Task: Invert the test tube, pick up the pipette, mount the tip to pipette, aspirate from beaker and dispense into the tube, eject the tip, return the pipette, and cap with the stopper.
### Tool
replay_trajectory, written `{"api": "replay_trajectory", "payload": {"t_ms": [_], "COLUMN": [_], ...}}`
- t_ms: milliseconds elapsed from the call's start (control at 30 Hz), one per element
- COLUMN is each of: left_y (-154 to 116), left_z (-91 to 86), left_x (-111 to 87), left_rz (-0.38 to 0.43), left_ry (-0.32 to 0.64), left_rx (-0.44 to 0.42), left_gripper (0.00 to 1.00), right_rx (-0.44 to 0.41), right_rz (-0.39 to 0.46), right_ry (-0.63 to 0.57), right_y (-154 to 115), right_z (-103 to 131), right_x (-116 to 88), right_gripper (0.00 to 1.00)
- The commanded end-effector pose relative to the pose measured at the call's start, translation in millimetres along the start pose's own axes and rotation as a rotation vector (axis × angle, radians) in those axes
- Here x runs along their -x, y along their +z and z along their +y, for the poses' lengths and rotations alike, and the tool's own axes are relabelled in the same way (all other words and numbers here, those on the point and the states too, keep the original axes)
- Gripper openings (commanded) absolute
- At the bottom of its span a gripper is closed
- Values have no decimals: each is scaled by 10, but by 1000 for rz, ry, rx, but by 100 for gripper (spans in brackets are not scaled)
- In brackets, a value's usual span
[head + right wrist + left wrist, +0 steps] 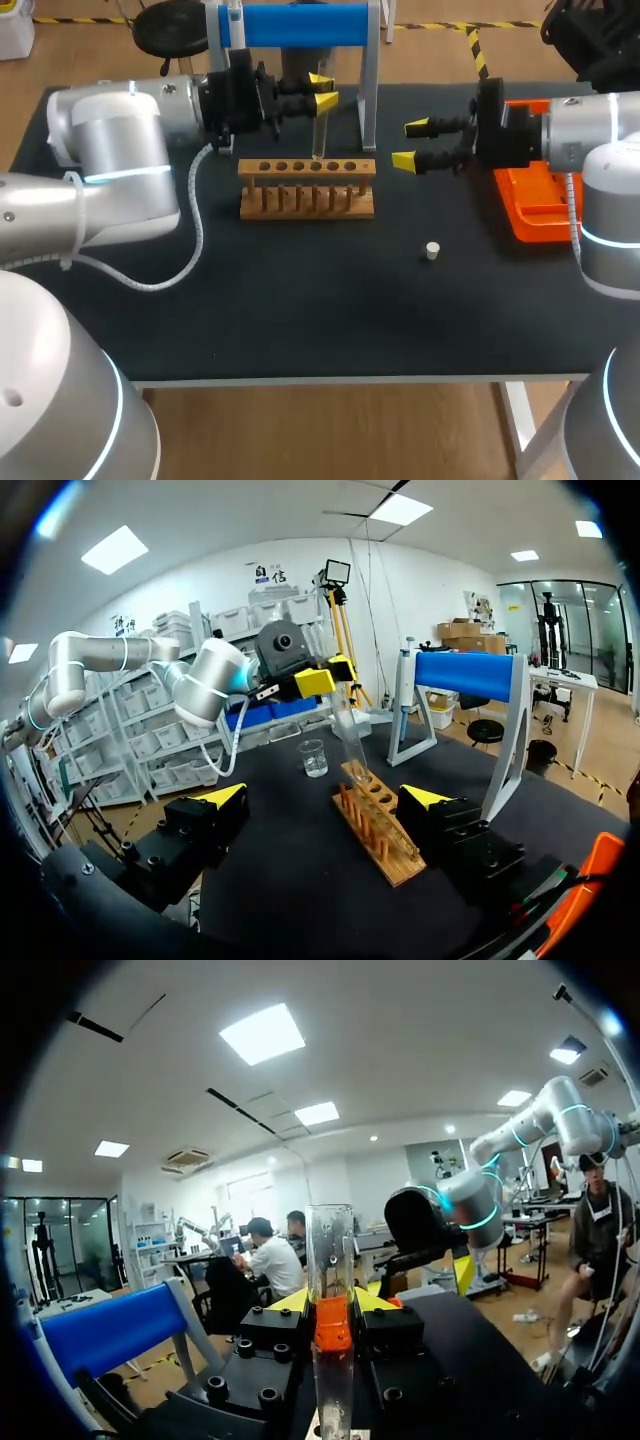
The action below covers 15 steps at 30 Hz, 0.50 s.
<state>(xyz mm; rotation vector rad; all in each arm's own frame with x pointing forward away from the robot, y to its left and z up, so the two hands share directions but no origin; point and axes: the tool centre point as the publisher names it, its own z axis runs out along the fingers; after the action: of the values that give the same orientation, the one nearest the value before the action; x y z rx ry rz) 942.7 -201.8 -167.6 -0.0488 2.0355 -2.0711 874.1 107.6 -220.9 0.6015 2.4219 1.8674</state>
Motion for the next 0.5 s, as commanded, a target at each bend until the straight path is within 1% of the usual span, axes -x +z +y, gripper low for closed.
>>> {"api": "replay_trajectory", "payload": {"t_ms": [33, 233, 500], "left_y": [29, 16, 7], "left_z": [81, 125, 153], "left_x": [131, 238, 295], "left_rz": [9, 7, 12], "left_ry": [-25, -41, -33], "left_rx": [-5, 1, -1], "left_gripper": [0, 0, 0], "right_rx": [1, 1, 1], "right_rz": [-1, -1, -1], "right_ry": [0, 0, 0], "right_y": [-1, -1, -1], "right_z": [-5, -5, -5], "right_x": [-4, -4, -4], "right_gripper": [100, 100, 100]}}
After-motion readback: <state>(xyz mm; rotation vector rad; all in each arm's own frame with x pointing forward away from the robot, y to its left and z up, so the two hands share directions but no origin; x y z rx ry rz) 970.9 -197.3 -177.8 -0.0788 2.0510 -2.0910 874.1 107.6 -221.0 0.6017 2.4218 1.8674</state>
